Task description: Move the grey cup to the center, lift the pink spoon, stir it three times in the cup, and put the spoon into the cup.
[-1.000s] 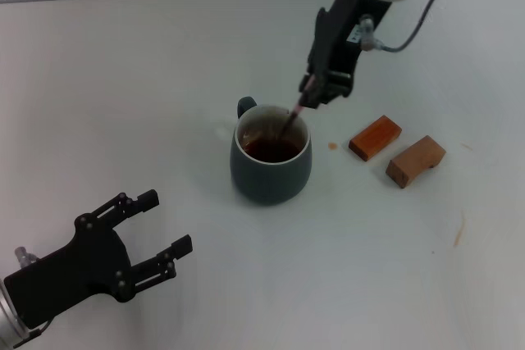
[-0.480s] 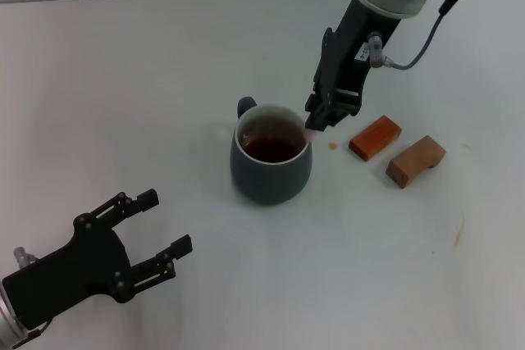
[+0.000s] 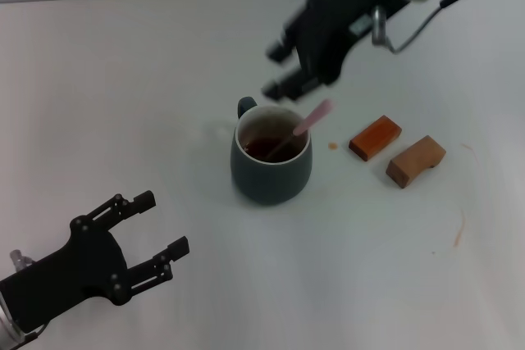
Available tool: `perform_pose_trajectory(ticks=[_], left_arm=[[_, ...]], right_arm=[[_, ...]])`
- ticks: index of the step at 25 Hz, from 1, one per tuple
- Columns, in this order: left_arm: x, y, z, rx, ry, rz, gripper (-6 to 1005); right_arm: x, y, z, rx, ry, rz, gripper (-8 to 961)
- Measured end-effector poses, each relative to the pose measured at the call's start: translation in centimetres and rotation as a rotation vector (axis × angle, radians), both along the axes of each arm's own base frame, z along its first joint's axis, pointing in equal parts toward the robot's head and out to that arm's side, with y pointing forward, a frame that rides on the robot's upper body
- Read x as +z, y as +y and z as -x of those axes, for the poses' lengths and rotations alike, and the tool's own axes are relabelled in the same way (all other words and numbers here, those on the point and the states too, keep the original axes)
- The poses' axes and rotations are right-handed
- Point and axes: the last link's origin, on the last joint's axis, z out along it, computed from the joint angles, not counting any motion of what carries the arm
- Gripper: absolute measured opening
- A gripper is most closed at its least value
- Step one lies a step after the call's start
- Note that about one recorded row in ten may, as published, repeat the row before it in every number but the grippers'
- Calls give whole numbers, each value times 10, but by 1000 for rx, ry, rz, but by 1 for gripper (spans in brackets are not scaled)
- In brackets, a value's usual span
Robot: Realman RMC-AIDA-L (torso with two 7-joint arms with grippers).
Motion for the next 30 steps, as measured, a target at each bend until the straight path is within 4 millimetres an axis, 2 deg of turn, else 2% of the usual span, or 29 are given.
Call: perform_pose_trajectory(ticks=[3,7,9,10,11,14,19,20,21,25,27,30], left_arm=[[1,-1,1,0,0,-4,814],[3,0,1,-3,4,-8,815],[3,0,1,-5,7,-11,815],[3,0,1,-8,9,-13,815],[3,1,1,-12,11,-16,815],[3,2,0,-23,16,-25,814],[3,4,-1,-25,15,-31,814],[3,5,-1,-22,15,-38,814],[3,5,-1,-22,15,-38,814],[5,7,-1,-18,9,-53,815],[5,8,-2,-19,9,-53,815],[5,10,-2,-23,12,-54,815]], right_arm=[[15,-8,-10,47,199,-71,517],[29,-33,-43,150,508,-117,519],[33,-47,-67,183,676,-158,520],[34,-59,-93,192,829,-219,520],[34,-59,-93,192,829,-219,520],[22,-76,-139,153,971,-302,521],[-13,-103,-195,107,945,-379,519],[-27,-114,-212,80,919,-400,519],[-27,-114,-212,80,919,-400,523],[-37,-134,-245,-38,889,-451,540],[-38,-138,-249,-57,887,-459,549],[-44,-150,-262,-116,864,-475,662]])
